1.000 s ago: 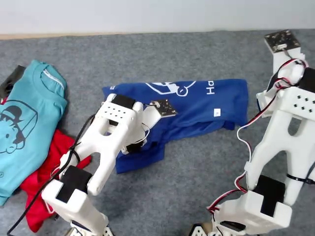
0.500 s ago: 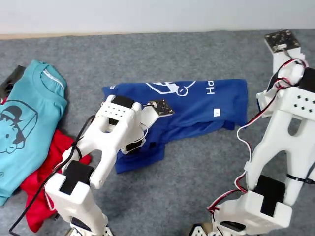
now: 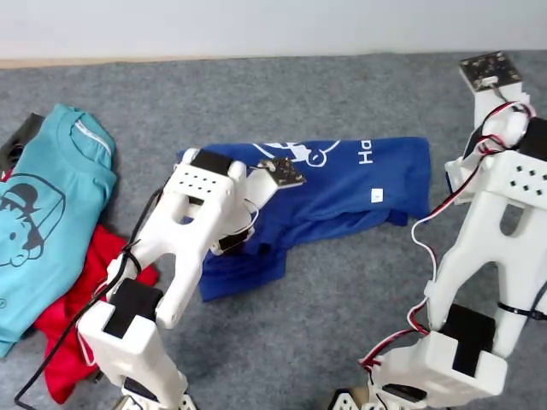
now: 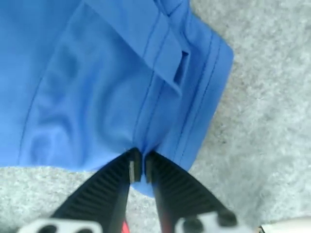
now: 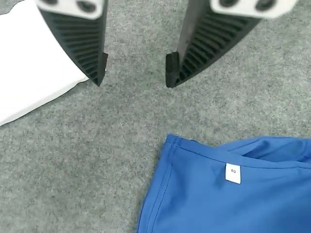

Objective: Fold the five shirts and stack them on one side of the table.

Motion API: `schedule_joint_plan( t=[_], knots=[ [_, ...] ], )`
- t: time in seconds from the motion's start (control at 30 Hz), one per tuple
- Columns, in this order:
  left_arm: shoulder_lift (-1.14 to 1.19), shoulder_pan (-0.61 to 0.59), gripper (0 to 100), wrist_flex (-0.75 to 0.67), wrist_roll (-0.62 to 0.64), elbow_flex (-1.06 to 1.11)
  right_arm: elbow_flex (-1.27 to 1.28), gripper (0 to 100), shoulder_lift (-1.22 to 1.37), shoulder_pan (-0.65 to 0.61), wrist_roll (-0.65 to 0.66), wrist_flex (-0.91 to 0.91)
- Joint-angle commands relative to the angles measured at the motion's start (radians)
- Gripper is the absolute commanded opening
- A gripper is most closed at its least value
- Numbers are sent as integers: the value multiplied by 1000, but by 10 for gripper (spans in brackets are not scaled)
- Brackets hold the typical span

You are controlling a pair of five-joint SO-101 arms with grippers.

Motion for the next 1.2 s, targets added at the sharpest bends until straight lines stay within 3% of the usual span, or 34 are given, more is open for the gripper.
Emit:
schedule_joint_plan(
  t=[0.0,0.33,0.7,1.17],
  knots=[
    [-11,0,37,23,-8,-38,-49,205,-48,10,9,39],
    [-12,15,2,114,-58,-36,-49,205,-48,10,9,39],
    [-29,17,5,117,-55,-28,-49,205,-45,10,9,39],
    [-244,77,2,63,-57,243,-49,205,-44,8,11,38]
  ],
)
